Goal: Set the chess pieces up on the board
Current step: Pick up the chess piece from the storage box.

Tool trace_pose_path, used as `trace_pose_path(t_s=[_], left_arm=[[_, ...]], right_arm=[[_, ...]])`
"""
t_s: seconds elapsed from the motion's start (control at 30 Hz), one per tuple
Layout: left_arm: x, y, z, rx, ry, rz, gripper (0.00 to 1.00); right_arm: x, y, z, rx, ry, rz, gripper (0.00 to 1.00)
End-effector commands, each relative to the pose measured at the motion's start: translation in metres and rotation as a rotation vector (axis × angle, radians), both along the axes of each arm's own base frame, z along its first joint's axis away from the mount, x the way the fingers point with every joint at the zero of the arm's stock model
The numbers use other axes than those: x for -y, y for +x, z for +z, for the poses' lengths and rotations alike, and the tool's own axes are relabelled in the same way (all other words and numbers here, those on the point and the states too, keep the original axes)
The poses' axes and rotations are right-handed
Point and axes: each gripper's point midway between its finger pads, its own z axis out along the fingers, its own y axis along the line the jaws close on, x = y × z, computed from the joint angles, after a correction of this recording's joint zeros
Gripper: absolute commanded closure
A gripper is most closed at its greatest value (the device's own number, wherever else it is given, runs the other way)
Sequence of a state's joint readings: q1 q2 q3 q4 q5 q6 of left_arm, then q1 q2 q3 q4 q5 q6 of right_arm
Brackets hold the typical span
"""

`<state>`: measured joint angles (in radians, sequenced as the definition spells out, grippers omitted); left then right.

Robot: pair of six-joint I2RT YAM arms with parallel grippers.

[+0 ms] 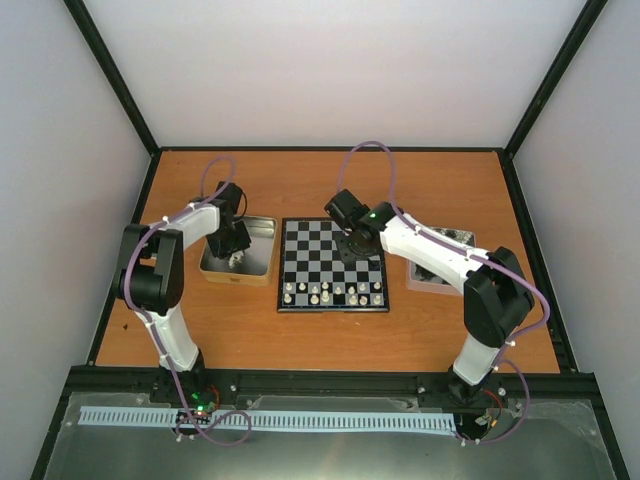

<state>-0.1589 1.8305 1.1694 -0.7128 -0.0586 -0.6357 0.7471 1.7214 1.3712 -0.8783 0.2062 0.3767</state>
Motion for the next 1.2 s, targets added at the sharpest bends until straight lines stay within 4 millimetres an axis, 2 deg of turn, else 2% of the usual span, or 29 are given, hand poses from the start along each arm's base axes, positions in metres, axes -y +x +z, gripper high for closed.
trace_pose_path(t_s=[0.0, 0.07, 0.2, 0.33, 0.43, 0.57, 0.77, 0.83, 0.87, 0.93, 1.0, 1.07, 1.17], left_arm=[[-0.002, 0.017, 0.008, 0.052, 0.008, -0.008, 0.63], [-0.003, 0.016, 0.009, 0.053, 0.014, -0.013, 0.63], [-0.007, 0.013, 0.011, 0.051, 0.038, -0.023, 0.71], [-0.019, 0.01, 0.018, 0.065, 0.102, 0.0, 0.71], [-0.021, 0.011, 0.021, 0.074, 0.109, -0.001, 0.71], [-0.017, 0.005, 0.011, 0.055, 0.09, -0.017, 0.74], [-0.016, 0.0, -0.002, 0.032, 0.079, -0.022, 0.69], [-0.016, 0.001, -0.003, 0.037, 0.08, -0.022, 0.73], [-0.016, 0.002, -0.003, 0.042, 0.08, -0.022, 0.77], [-0.016, 0.005, 0.002, 0.06, 0.083, -0.022, 0.88], [-0.015, 0.011, 0.012, 0.084, 0.08, -0.019, 0.94], [-0.013, 0.014, 0.028, 0.106, 0.066, -0.015, 0.96], [-0.006, 0.017, 0.06, 0.156, 0.013, 0.001, 0.96]], right_arm=[[-0.002, 0.01, 0.01, 0.033, 0.008, -0.002, 0.69], [-0.002, 0.011, 0.011, 0.037, 0.008, -0.003, 0.69], [-0.001, 0.012, 0.012, 0.042, 0.008, -0.007, 0.7], [-0.002, 0.011, 0.011, 0.036, 0.013, -0.01, 0.71], [-0.002, 0.01, 0.011, 0.031, 0.017, -0.015, 0.71], [-0.001, 0.01, 0.014, 0.039, 0.02, -0.019, 0.71], [-0.001, 0.01, 0.017, 0.045, 0.028, -0.024, 0.71], [-0.001, 0.01, 0.018, 0.046, 0.031, -0.028, 0.71], [-0.001, 0.01, 0.019, 0.046, 0.034, -0.03, 0.71], [-0.001, 0.01, 0.022, 0.053, 0.042, -0.032, 0.71], [-0.003, 0.01, 0.025, 0.058, 0.054, -0.028, 0.71], [-0.01, 0.011, 0.031, 0.063, 0.089, -0.008, 0.71], [-0.031, 0.011, 0.05, 0.081, 0.207, 0.058, 0.7]])
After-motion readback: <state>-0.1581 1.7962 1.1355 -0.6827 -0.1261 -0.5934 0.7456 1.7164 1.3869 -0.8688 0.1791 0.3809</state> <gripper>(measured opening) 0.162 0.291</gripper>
